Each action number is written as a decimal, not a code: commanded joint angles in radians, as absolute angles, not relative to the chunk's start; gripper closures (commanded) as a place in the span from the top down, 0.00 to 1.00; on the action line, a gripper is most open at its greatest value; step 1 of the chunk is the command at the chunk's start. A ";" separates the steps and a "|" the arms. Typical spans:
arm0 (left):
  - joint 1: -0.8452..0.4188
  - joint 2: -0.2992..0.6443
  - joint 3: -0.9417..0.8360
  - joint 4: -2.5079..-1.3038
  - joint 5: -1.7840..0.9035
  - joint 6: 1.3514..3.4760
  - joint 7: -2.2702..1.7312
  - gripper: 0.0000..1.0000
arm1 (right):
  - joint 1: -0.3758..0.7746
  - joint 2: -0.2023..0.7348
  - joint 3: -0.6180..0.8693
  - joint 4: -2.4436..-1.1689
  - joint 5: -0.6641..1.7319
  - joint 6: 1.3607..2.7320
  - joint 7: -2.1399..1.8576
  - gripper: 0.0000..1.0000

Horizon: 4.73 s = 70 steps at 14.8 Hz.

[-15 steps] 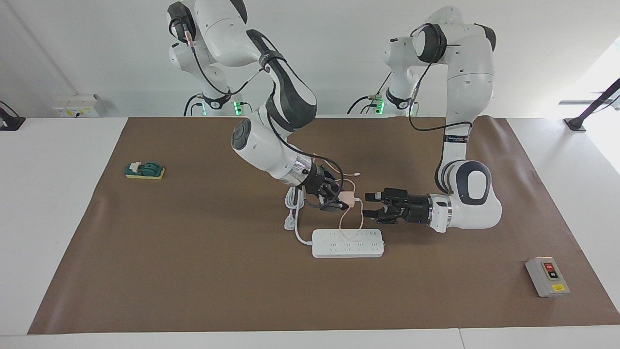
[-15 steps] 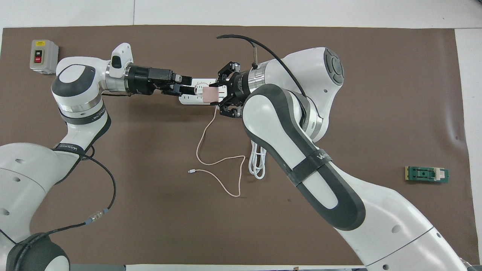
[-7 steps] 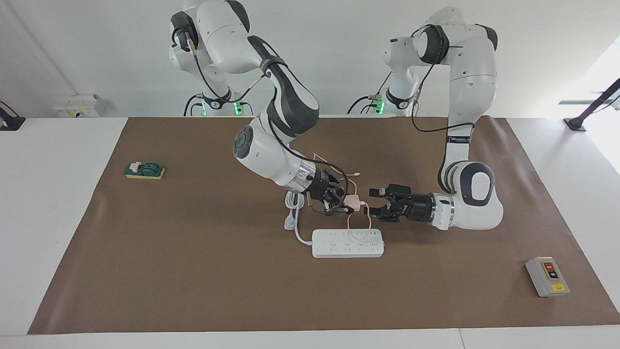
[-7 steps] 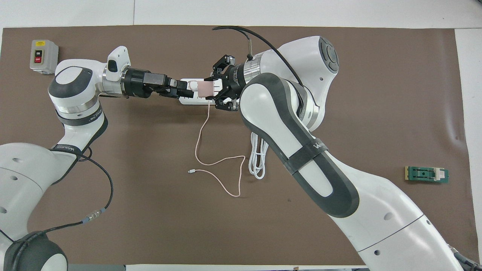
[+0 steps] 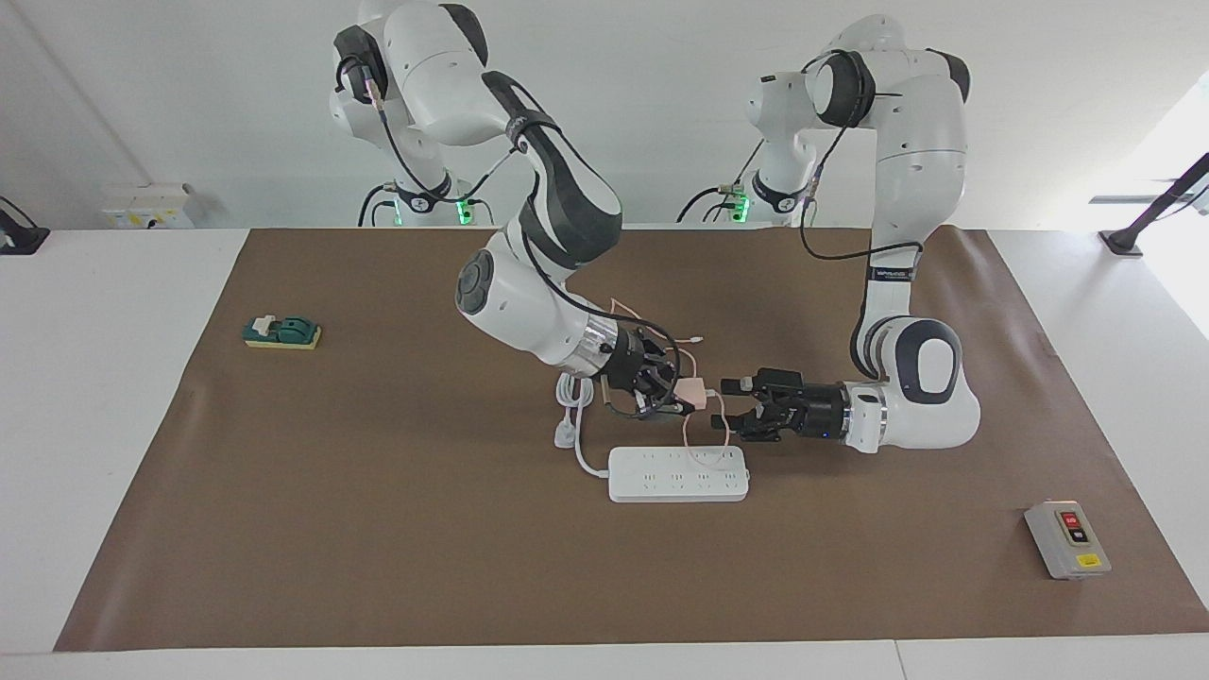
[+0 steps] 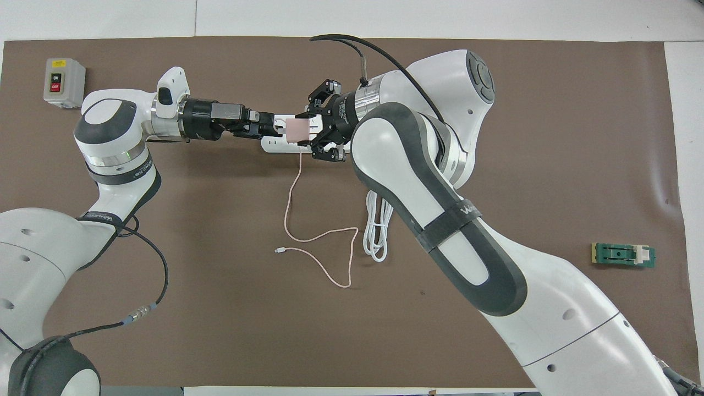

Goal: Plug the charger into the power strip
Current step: 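Grasp the pink charger with the left gripper from the right gripper, then open the right gripper and withdraw it while the left gripper holds the charger, then pull the charger back with the left gripper and reorient it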

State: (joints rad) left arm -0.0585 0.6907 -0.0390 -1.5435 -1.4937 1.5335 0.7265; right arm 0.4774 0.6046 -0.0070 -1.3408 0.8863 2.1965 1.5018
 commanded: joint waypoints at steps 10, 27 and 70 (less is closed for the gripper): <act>-0.078 0.488 -0.038 -1.821 -1.624 1.631 0.813 1.00 | 0.460 0.621 0.006 -1.308 0.931 2.174 1.522 0.00; -0.121 0.535 -0.034 -1.729 -1.658 1.694 0.799 0.33 | 0.459 0.623 0.006 -1.308 0.936 2.177 1.522 0.00; -0.161 0.430 0.058 -1.246 -0.184 1.569 0.060 0.00 | -0.049 0.278 -0.021 -1.347 0.058 1.556 0.043 1.00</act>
State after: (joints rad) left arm -0.1649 0.4230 0.0515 -1.2932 -0.2264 1.6170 0.0608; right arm -0.0347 0.3319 -0.0337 -1.3162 0.0968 1.5793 0.1467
